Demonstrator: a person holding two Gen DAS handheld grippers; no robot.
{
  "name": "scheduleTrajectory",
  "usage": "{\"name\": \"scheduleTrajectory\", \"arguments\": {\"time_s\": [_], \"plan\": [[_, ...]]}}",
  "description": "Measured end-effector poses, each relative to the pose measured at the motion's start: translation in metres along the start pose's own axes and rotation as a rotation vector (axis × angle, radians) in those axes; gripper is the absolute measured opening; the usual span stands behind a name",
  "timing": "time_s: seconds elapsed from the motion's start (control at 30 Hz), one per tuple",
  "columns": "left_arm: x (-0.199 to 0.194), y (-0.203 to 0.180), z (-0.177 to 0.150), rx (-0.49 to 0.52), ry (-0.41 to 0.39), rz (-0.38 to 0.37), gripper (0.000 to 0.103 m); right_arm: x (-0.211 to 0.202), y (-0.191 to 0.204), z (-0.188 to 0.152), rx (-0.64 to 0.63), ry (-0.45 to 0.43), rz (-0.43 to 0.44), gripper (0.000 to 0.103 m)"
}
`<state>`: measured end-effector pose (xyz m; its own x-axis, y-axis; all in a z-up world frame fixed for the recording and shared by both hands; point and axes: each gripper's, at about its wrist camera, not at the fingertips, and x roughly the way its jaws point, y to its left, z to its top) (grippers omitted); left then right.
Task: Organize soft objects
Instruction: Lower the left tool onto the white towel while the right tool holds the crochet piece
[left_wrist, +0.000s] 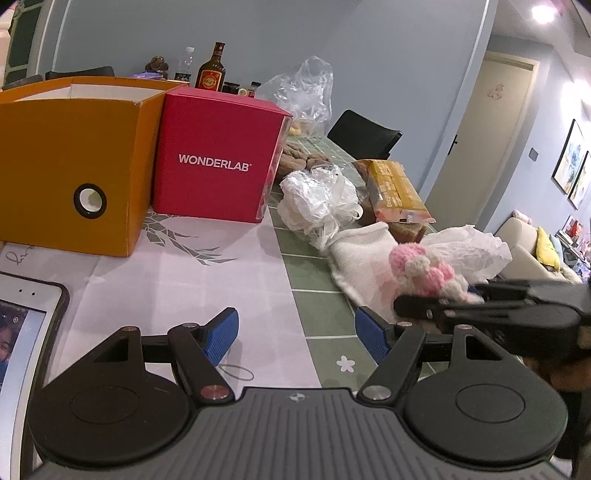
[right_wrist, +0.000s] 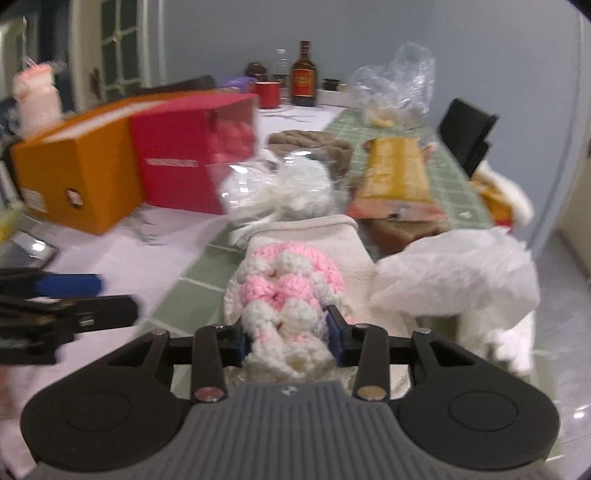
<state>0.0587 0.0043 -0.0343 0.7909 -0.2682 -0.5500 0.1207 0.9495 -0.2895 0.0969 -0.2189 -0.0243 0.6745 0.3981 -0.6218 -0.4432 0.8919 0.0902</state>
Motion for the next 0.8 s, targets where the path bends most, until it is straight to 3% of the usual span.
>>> {"name": "scheduleTrajectory", "arguments": {"time_s": [0.13, 0.23, 0.4, 0.53, 0.63, 0.8], "plan": [[0.005, -0.009, 0.015, 0.015, 0.019, 0.013, 0.085, -0.01, -0.003, -0.006, 0.102, -0.014, 0.147, 0.038], [0.019, -0.017, 0.036, 0.028, 0.086, 0.028, 0.085, -0.028, -0.013, -0.014, 0.203, -0.075, 0.232, 0.037], [0.042, -0.035, 0.053, -0.026, 0.201, 0.026, 0.085, -0.067, -0.02, -0.028, 0.211, -0.209, 0.05, 0.037], [0.067, -0.069, 0.045, 0.098, 0.293, 0.101, 0.087, -0.089, -0.023, -0.04, 0.204, -0.244, -0.016, 0.037], [0.079, -0.088, 0.045, 0.179, 0.295, 0.203, 0.088, -0.097, -0.02, -0.048, 0.18, -0.254, -0.019, 0.037], [0.1, -0.085, 0.066, 0.004, 0.318, 0.156, 0.092, -0.097, -0.017, -0.055, 0.179, -0.258, -0.046, 0.037]]}}
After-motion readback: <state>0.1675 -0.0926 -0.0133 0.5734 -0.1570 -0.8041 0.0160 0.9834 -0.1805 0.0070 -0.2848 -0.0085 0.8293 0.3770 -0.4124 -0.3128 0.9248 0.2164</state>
